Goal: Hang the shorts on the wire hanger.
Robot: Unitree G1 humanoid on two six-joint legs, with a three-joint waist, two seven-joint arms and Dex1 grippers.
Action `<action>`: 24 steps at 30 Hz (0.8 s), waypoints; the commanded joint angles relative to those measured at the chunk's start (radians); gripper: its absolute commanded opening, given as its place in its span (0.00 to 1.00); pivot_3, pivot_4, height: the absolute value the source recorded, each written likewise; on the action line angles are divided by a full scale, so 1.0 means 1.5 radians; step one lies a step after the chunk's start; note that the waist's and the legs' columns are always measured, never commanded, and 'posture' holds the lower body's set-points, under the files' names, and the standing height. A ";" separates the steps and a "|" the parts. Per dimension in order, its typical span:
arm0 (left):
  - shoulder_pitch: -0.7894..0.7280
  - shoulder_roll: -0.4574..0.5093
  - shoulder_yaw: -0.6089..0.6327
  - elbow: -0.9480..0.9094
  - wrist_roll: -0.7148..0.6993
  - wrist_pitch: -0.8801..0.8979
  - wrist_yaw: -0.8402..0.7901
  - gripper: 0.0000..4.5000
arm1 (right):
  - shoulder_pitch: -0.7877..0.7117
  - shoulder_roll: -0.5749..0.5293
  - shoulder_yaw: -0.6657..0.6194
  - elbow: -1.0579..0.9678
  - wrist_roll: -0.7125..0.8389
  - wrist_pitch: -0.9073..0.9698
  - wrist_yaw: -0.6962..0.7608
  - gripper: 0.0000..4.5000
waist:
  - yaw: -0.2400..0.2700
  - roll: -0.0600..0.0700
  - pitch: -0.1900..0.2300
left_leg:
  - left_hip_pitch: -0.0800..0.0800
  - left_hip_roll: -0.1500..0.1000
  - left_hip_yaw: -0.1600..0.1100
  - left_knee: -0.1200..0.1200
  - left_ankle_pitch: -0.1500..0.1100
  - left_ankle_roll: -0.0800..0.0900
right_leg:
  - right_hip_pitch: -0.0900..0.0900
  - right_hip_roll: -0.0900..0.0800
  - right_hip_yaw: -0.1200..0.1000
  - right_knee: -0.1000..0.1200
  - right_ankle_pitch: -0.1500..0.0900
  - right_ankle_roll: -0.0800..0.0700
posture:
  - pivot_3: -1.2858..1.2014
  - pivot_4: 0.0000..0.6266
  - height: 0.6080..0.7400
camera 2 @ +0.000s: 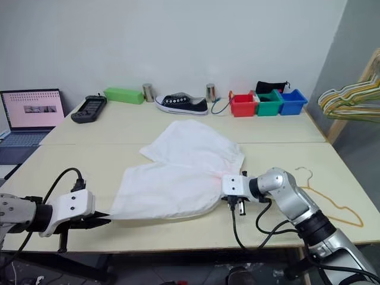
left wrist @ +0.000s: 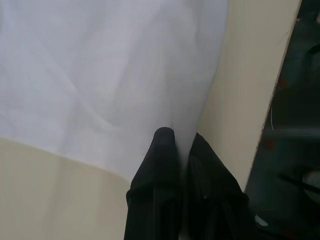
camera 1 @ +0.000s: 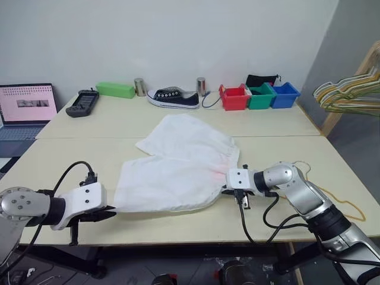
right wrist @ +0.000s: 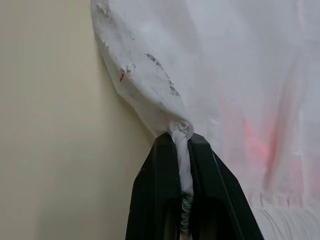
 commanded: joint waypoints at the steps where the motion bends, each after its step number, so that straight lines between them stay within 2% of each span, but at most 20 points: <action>1: -0.034 0.012 -0.025 0.030 0.027 -0.034 -0.011 0.05 | 0.015 -0.020 0.005 -0.079 0.029 0.037 0.041 0.01 | 0.002 0.001 0.001 | 0.000 0.002 0.000 0.000 -0.002 0.001 | 0.000 0.003 0.000 0.000 0.000 0.000 | 0.48 0.07 1.00; 5: -0.045 0.009 -0.042 0.045 0.034 -0.046 -0.022 0.05 | 0.036 -0.040 0.013 -0.122 0.058 0.070 0.080 0.01 | 0.001 0.001 0.001 | 0.000 0.009 0.000 0.000 -0.006 -0.003 | 0.000 0.009 0.000 0.000 -0.001 -0.002 | 0.47 0.06 1.00; 13: -0.045 0.004 -0.070 0.065 0.057 -0.078 -0.029 0.05 | 0.017 -0.005 0.027 -0.099 0.067 0.112 0.060 0.01 | -0.004 0.001 0.001 | 0.002 0.010 0.002 0.001 -0.006 -0.003 | 0.000 0.009 0.001 0.000 -0.004 -0.006 | 0.47 0.05 1.00; 15: -0.037 0.006 -0.065 0.056 0.042 -0.069 -0.041 0.13 | 0.013 -0.003 0.026 -0.095 0.070 0.118 0.061 0.13 | -0.004 0.000 0.001 | 0.002 0.010 0.002 0.002 -0.006 -0.003 | 0.000 0.009 0.001 0.000 -0.004 -0.006 | 0.47 0.05 1.00; 16: -0.034 0.007 -0.063 0.052 0.035 -0.063 -0.046 0.14 | 0.011 -0.005 0.027 -0.094 0.073 0.118 0.066 0.16 | -0.004 0.000 0.001 | 0.002 0.010 0.002 0.002 -0.006 -0.003 | 0.000 0.009 0.001 0.000 -0.004 -0.006 | 0.47 0.05 1.00; 20: -0.026 0.016 -0.047 0.043 0.022 -0.056 -0.062 0.32 | -0.002 -0.024 0.011 -0.108 0.089 0.123 0.088 0.35 | -0.003 0.000 0.001 | 0.002 0.010 0.002 0.002 -0.006 -0.003 | 0.000 0.009 0.001 0.000 -0.004 -0.006 | 0.47 0.04 1.00; 21: -0.027 0.018 -0.044 0.043 0.020 -0.055 -0.064 0.40 | -0.006 -0.029 0.006 -0.115 0.096 0.128 0.094 0.44 | -0.003 0.000 0.001 | 0.001 0.010 0.002 0.002 -0.006 -0.003 | 0.000 0.009 0.000 0.000 -0.003 -0.006 | 0.47 0.03 1.00; 24: -0.034 0.028 -0.031 0.038 0.010 -0.049 -0.077 0.55 | -0.014 -0.056 -0.010 -0.149 0.127 0.146 0.120 0.60 | -0.003 0.000 0.001 | 0.001 0.010 0.002 0.002 -0.006 -0.003 | 0.000 0.009 0.000 0.000 -0.003 -0.006 | 0.47 0.03 1.00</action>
